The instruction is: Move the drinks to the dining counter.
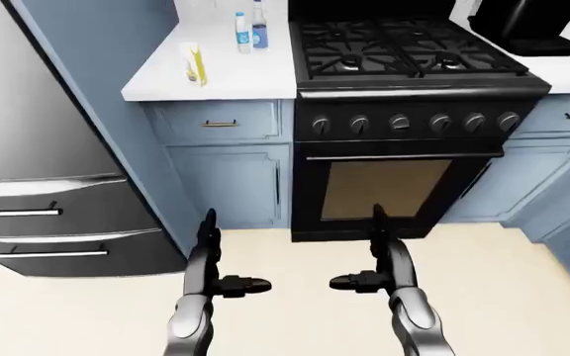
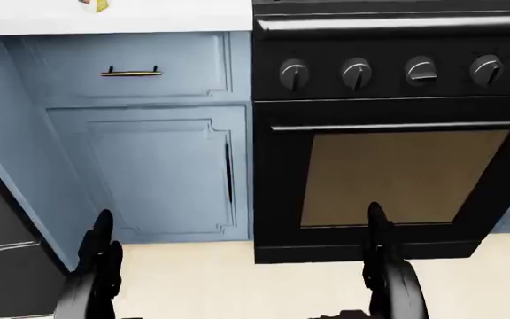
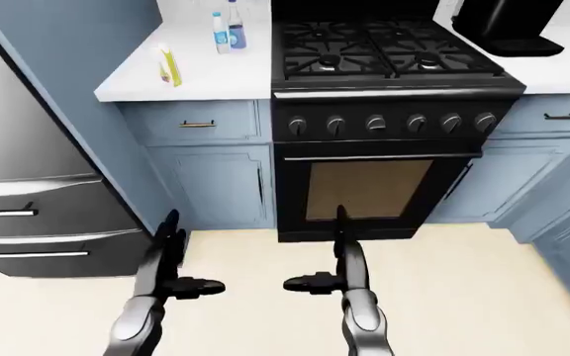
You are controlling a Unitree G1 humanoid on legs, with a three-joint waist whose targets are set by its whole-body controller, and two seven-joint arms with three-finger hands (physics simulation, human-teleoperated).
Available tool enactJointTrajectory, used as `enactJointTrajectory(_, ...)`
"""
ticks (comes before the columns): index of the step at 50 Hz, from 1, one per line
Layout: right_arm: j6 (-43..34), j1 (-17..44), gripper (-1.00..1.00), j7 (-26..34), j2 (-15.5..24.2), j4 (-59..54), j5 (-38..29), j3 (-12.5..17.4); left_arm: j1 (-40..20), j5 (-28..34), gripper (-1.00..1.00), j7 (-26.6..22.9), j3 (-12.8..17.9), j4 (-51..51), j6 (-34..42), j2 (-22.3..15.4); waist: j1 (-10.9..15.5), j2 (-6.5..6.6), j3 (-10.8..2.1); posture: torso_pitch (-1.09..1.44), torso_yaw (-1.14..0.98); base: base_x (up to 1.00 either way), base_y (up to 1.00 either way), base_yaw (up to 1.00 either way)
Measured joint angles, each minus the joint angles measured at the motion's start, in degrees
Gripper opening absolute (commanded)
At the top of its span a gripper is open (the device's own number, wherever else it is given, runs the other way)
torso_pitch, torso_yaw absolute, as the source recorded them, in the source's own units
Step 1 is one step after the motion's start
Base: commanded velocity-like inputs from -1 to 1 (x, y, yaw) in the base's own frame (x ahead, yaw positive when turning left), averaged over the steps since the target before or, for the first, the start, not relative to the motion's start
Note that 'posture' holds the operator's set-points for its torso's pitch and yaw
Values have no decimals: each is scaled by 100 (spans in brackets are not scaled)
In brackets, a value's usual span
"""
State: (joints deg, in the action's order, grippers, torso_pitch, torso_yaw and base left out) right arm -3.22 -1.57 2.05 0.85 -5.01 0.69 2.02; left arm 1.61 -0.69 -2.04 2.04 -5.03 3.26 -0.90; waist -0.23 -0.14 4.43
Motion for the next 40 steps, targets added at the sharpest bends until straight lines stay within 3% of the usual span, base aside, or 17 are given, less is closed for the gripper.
enactJointTrajectory(1, 21, -9, 100, 8, 5, 94, 6, -9, 26, 0, 100, -6, -3, 122, -19, -9, -9, -23, -61, 0, 0, 0, 0, 0)
enactJointTrajectory(3, 200, 72, 100, 7, 11, 306, 4, 4, -52, -8, 100, -29, 5, 354, -233, -17, 36, -20, -348, 0, 0, 0, 0, 0)
enactJointTrajectory(5, 359, 94, 100, -2, -22, 246, -9, -33, -65, -20, 100, -51, 8, 328, -408, -10, 41, -56, -242, 0, 0, 0, 0, 0)
enactJointTrajectory(7, 376, 9, 100, 10, -26, 161, -24, -85, 82, -7, 100, -68, -38, 386, -360, 5, 40, -50, -305, 0, 0, 0, 0, 0)
enactJointTrajectory(15, -204, 46, 100, 32, 51, 699, -24, 26, 0, 15, 100, -73, 1, 1033, 342, -38, 46, -21, -319, 0, 0, 0, 0, 0)
enactJointTrajectory(23, -1107, 305, 100, 105, 84, 1937, -68, 11, -282, 66, 100, -135, 40, 2398, 1394, -93, 46, -23, -438, 0, 0, 0, 0, 0)
enactJointTrajectory(28, -1940, 706, 100, 106, 149, 2561, -13, 154, -488, 67, 100, -182, 163, 3258, 2212, -159, 44, -16, -428, 0, 0, 0, 0, 0)
enactJointTrajectory(32, -2486, 983, 100, 57, 181, 2966, 399, 392, -623, 54, 100, -197, 270, 3585, 2570, -207, 61, -17, -433, 0, 0, 0, 0, 0)
enactJointTrajectory(40, -3031, 1036, 100, -34, 337, 3236, 757, 523, -1140, -35, 100, -203, 332, 3868, 3347, -328, 94, -32, -302, 0, 0, 0, 0, 44)
